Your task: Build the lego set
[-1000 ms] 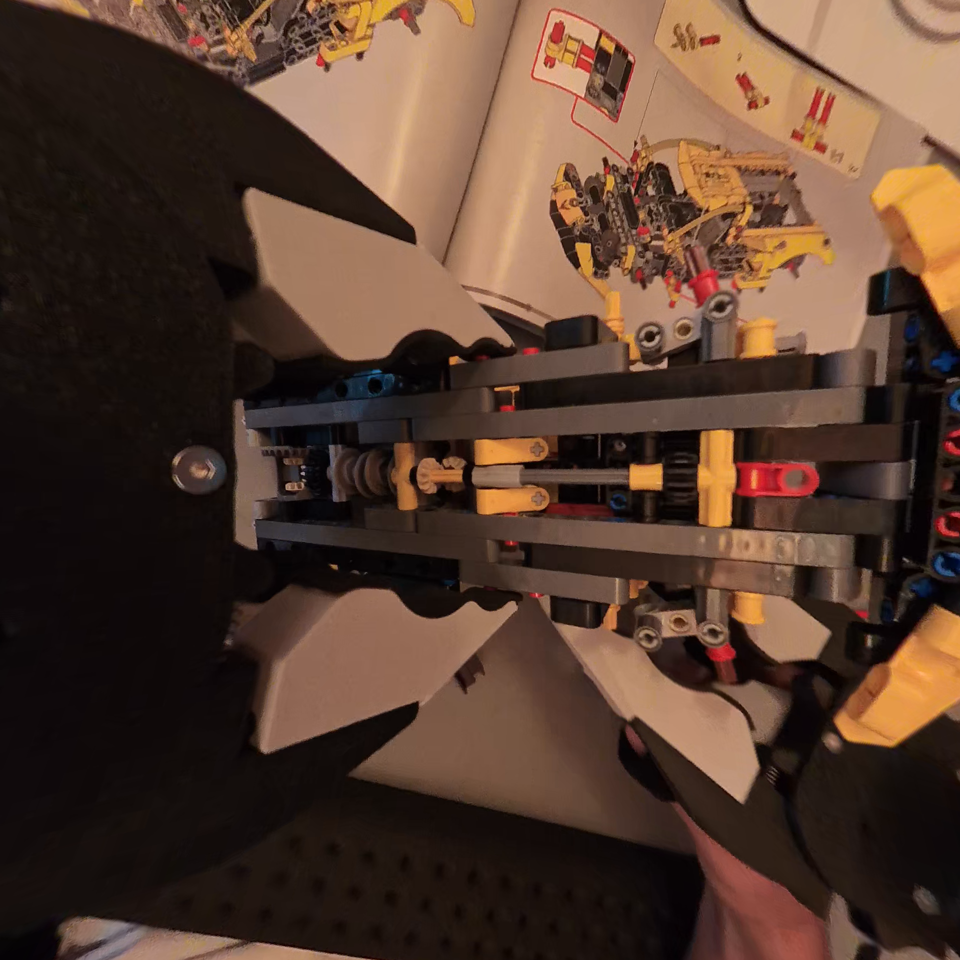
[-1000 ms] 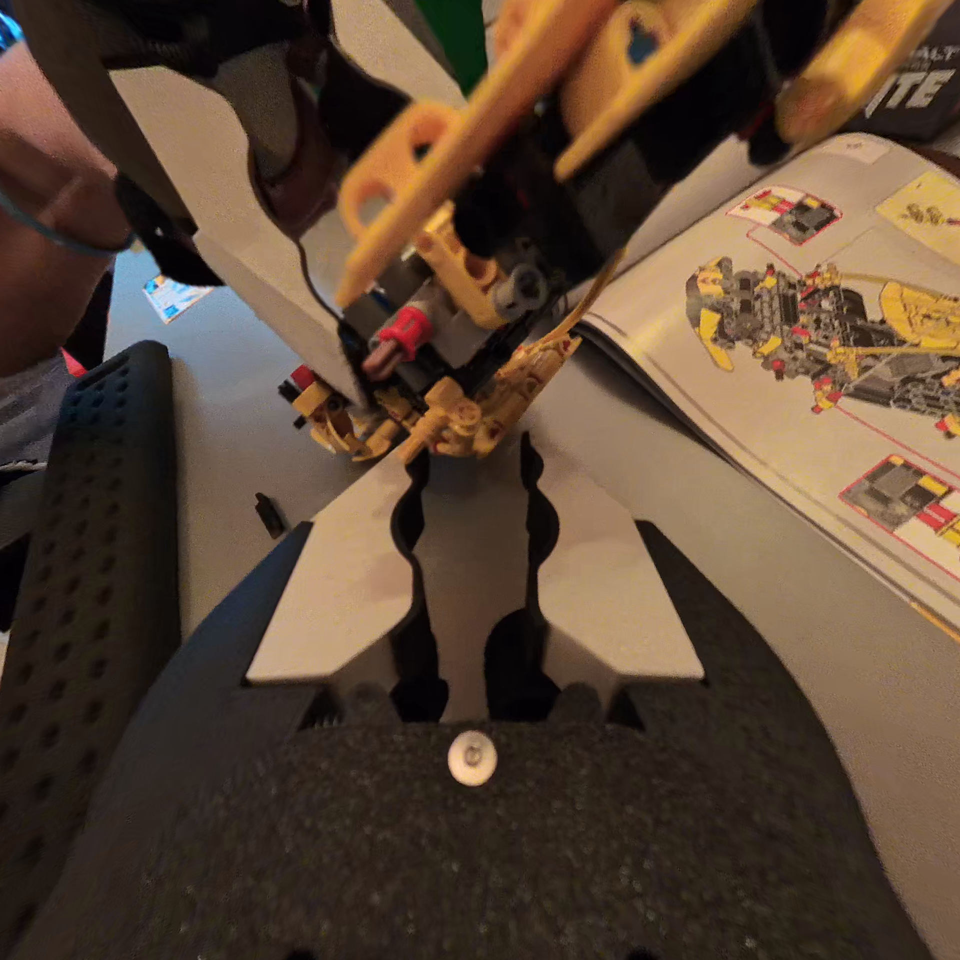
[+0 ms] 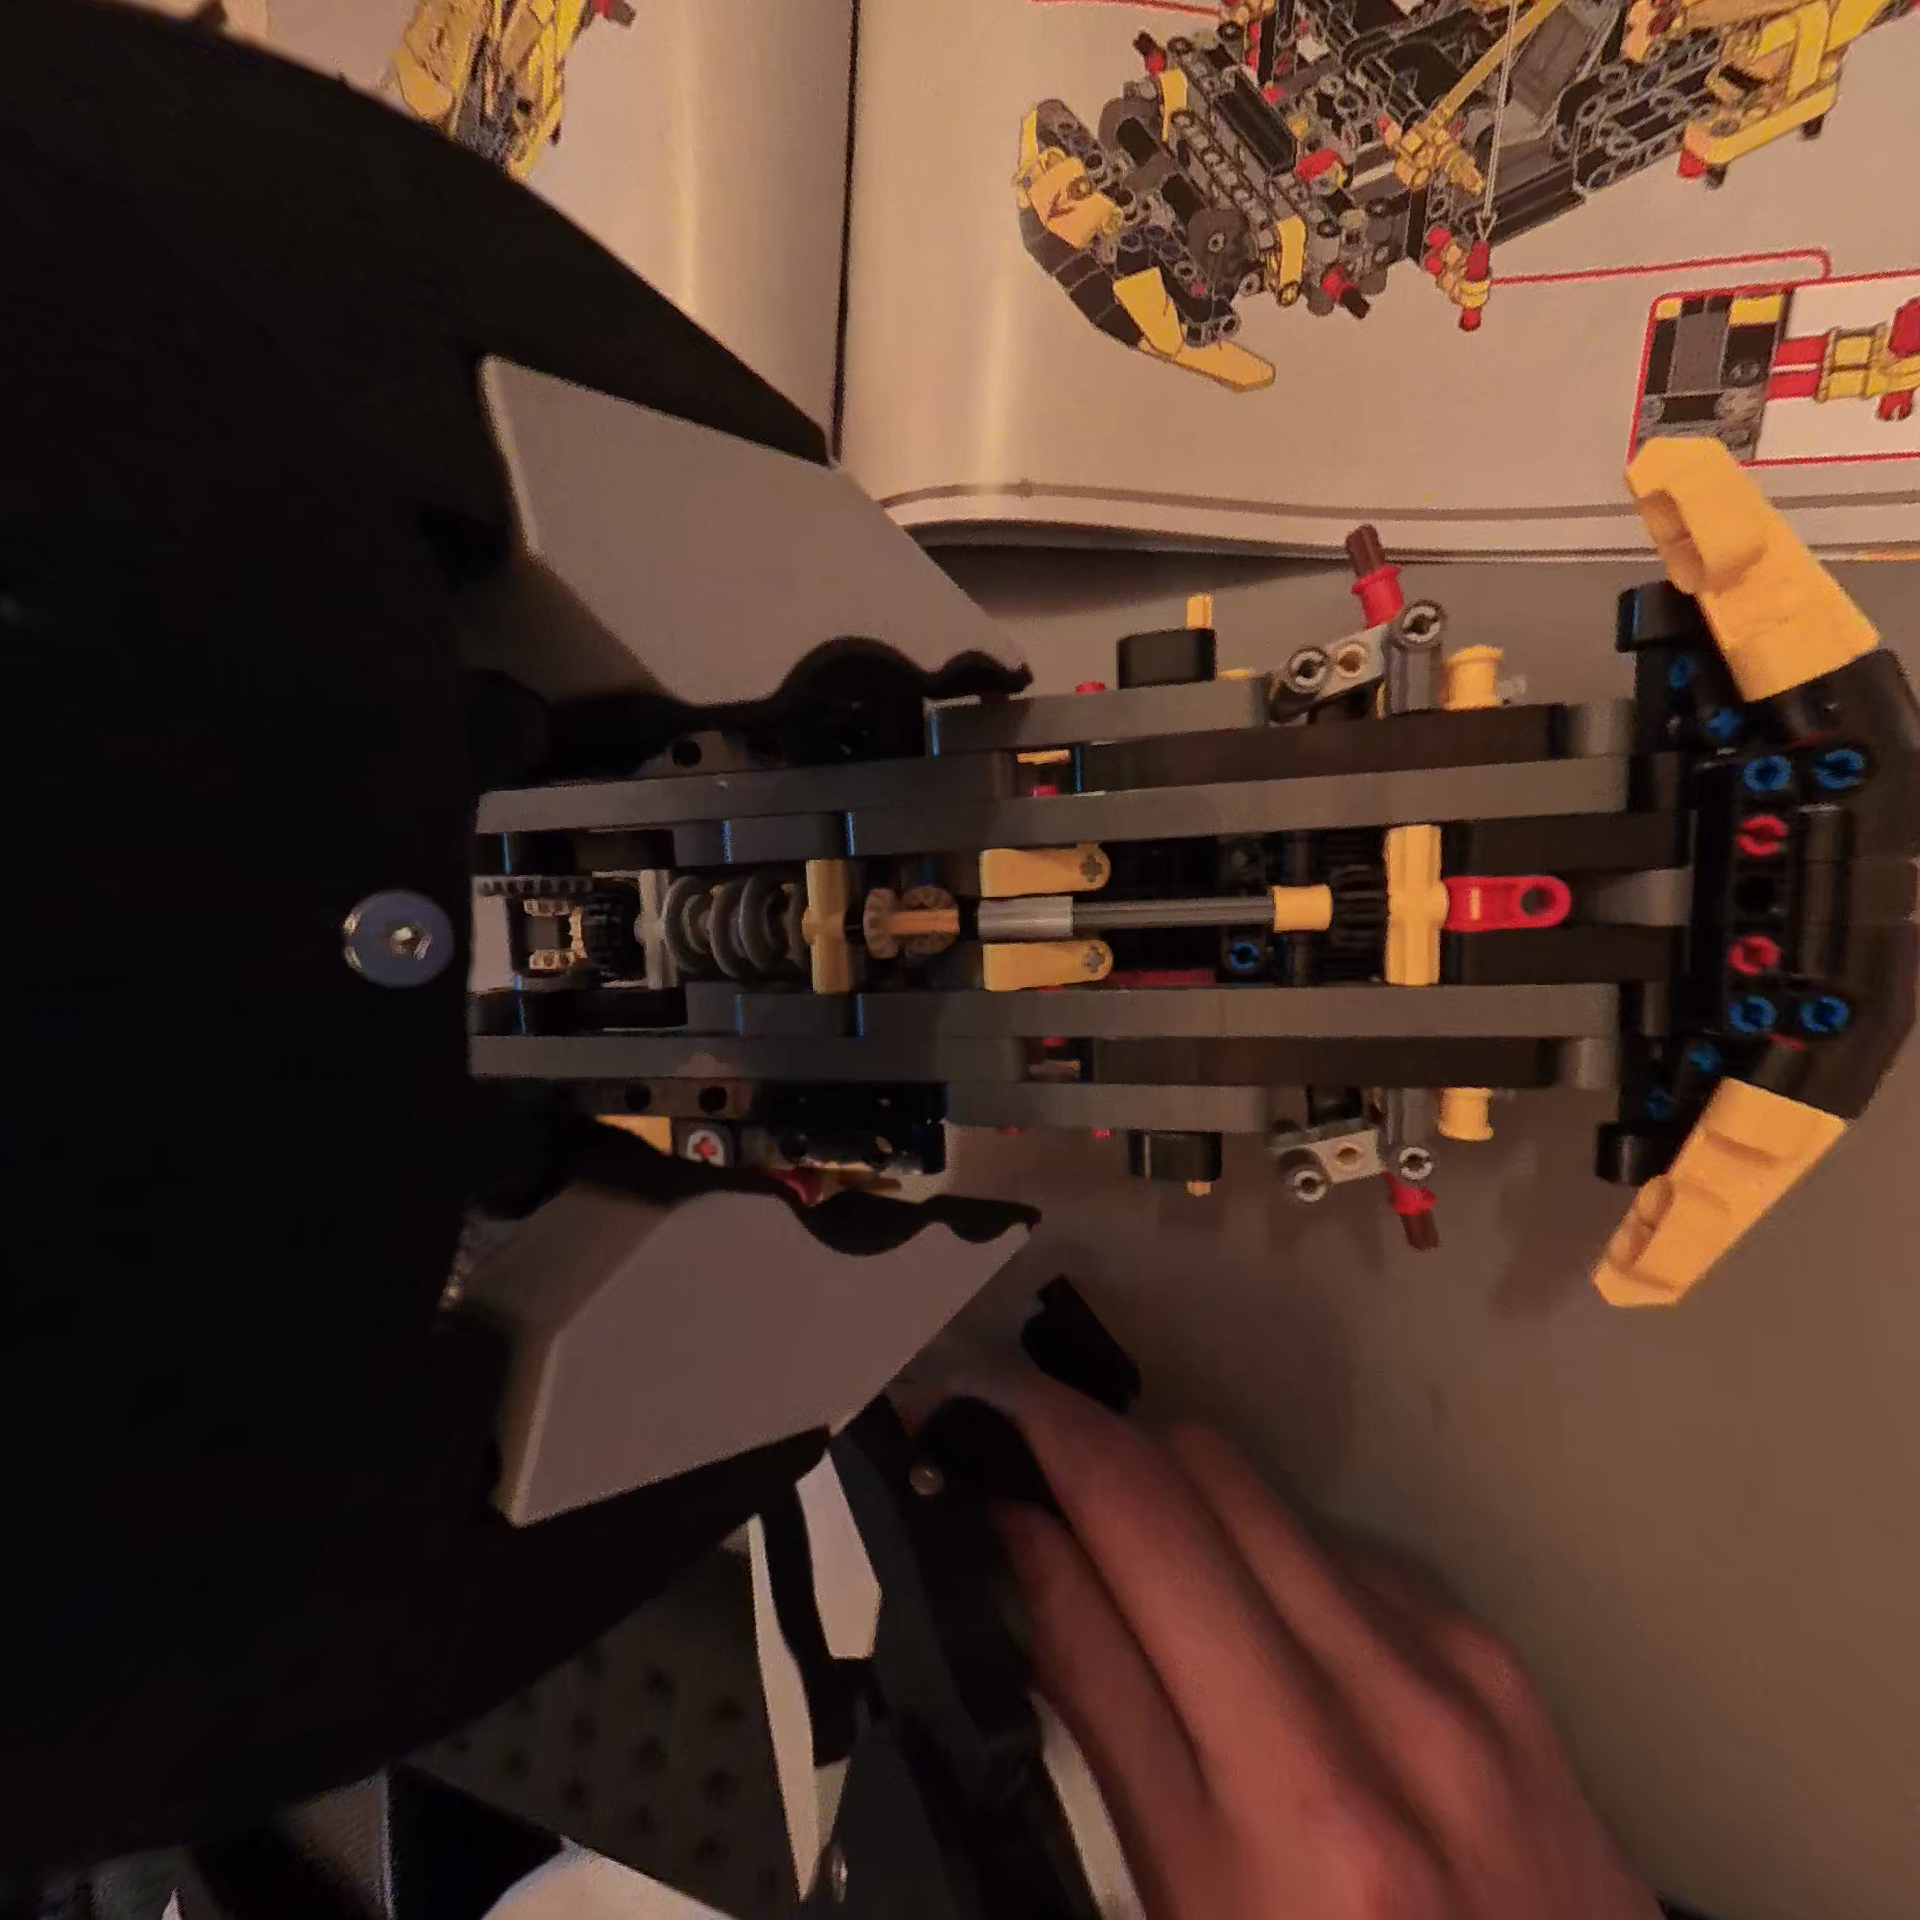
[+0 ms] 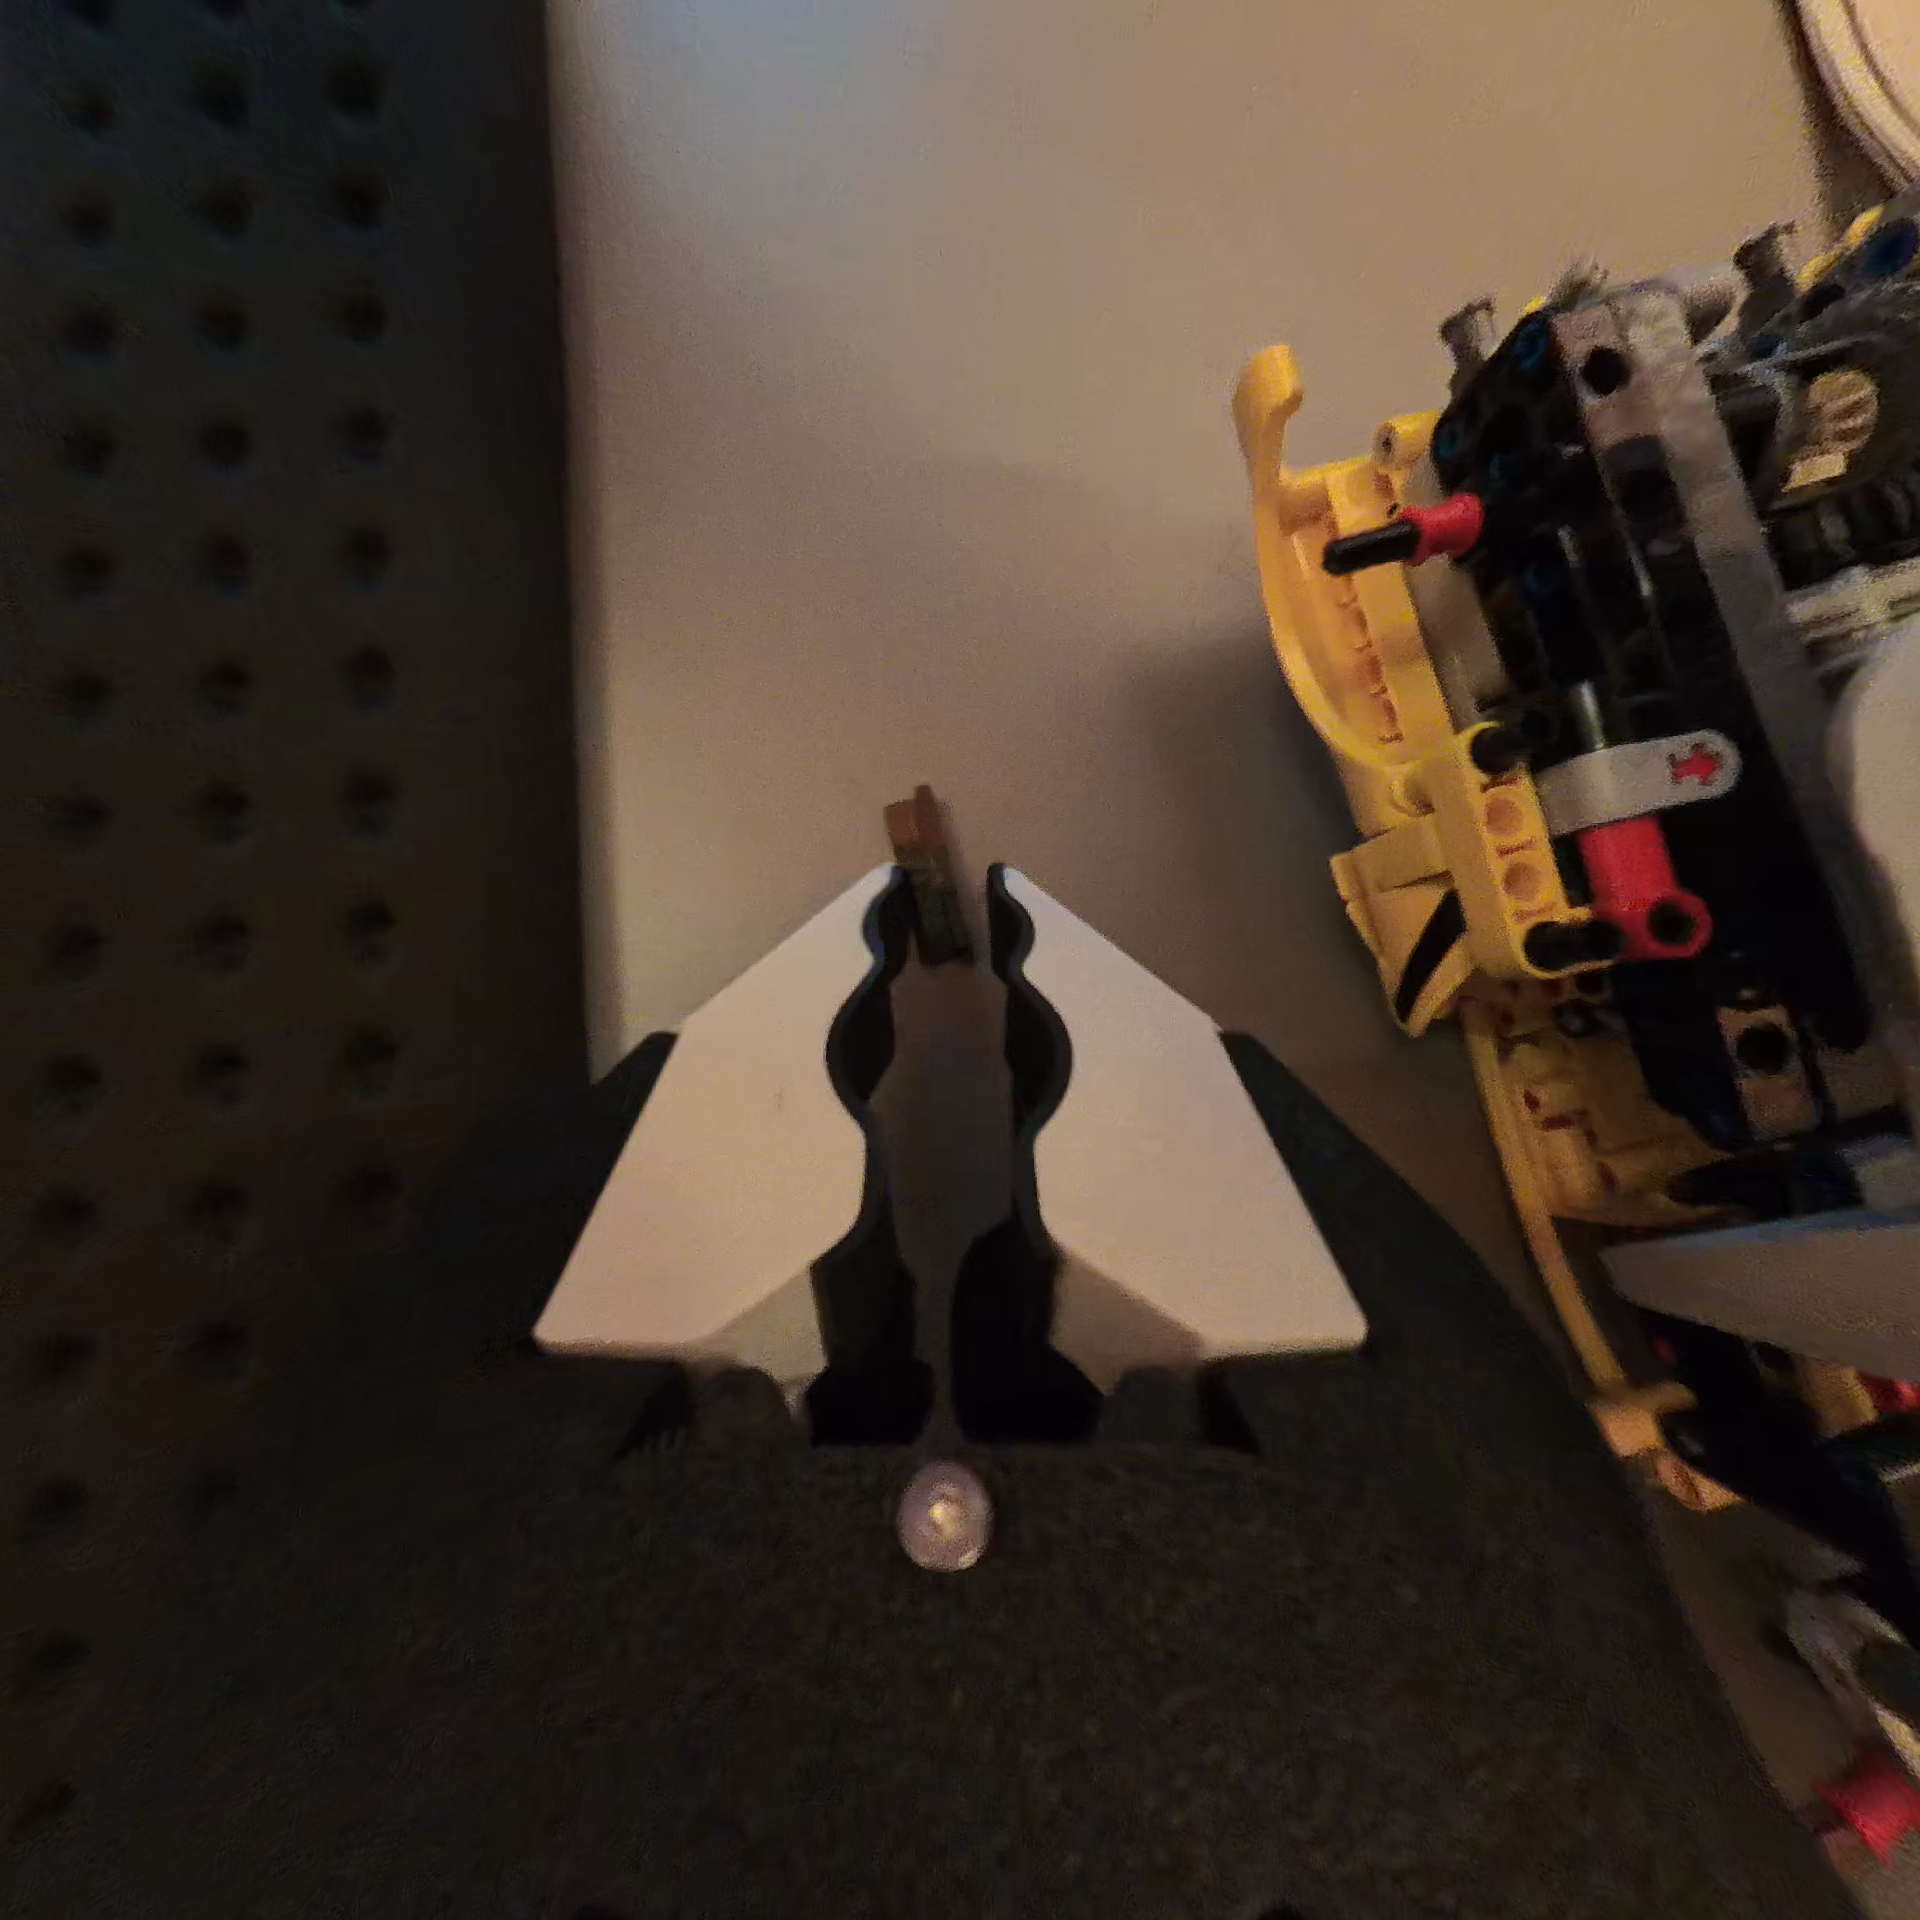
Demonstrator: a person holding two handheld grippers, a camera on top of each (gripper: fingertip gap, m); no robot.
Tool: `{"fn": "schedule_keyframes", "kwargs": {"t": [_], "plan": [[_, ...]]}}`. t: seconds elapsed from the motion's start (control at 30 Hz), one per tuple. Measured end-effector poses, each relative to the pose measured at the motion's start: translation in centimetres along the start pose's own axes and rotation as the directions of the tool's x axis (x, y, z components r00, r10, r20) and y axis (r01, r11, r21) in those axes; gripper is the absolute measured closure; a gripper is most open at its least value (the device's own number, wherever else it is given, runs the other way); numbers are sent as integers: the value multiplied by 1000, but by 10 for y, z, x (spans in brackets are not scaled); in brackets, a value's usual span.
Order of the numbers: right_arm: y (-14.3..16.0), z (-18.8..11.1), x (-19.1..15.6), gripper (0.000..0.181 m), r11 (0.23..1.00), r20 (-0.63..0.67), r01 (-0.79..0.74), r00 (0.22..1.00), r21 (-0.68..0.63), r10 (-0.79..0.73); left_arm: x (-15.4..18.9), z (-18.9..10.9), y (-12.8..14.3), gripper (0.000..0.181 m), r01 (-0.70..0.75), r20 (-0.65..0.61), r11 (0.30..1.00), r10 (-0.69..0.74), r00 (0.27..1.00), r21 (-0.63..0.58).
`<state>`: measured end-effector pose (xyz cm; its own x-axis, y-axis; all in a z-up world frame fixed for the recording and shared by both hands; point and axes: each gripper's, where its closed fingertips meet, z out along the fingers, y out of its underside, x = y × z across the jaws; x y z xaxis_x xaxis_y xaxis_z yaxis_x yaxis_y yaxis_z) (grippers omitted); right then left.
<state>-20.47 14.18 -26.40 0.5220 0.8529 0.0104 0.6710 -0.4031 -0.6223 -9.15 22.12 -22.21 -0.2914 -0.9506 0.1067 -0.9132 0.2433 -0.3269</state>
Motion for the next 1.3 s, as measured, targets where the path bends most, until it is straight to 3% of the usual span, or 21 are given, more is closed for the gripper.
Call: {"fn": "schedule_keyframes", "kwargs": {"t": [0.13,0.23,0.3,0.4,0.5,0.57,0.73,0.8,0.87,0.97,1.07,1.3], "plan": [[0,-6,4,181,999,-25,-8,1000,37,9,6,-14,1,85,43,-29,992,-40,999,115],[-11,-27,10,180,960,59,-192,981,206,183,13,-39,2,86,116,-70,952,-101,992,285],[-24,-52,19,180,866,167,-345,938,361,304,19,-63,2,86,166,-101,883,-135,986,438],[-44,-95,28,180,672,320,-474,880,568,351,30,-99,14,88,237,-129,731,-202,971,640],[-55,-127,34,180,457,457,-579,815,676,356,49,-118,27,100,299,-164,549,-281,946,781],[-56,-135,35,180,364,495,-609,790,705,363,77,-115,25,107,337,-233,458,-269,934,823],[-62,-145,25,180,296,506,-600,793,743,339,117,-84,9,141,309,-208,426,-267,941,850],[-62,-146,26,180,267,505,-599,791,755,346,117,-81,5,144,282,-167,402,-298,940,871],[-60,-142,27,180,293,482,-589,797,753,363,118,-82,1,149,238,-120,378,-310,943,895],[-60,-138,29,180,307,464,-579,804,756,373,116,-73,-3,151,160,-6,440,-331,944,884],[-60,-135,29,180,332,441,-563,815,757,377,108,-77,-3,156,84,106,460,-373,922,884],[-59,-133,29,180,345,422,-550,822,761,382,104,-82,0,160,42,172,481,-391,904,876]]}}
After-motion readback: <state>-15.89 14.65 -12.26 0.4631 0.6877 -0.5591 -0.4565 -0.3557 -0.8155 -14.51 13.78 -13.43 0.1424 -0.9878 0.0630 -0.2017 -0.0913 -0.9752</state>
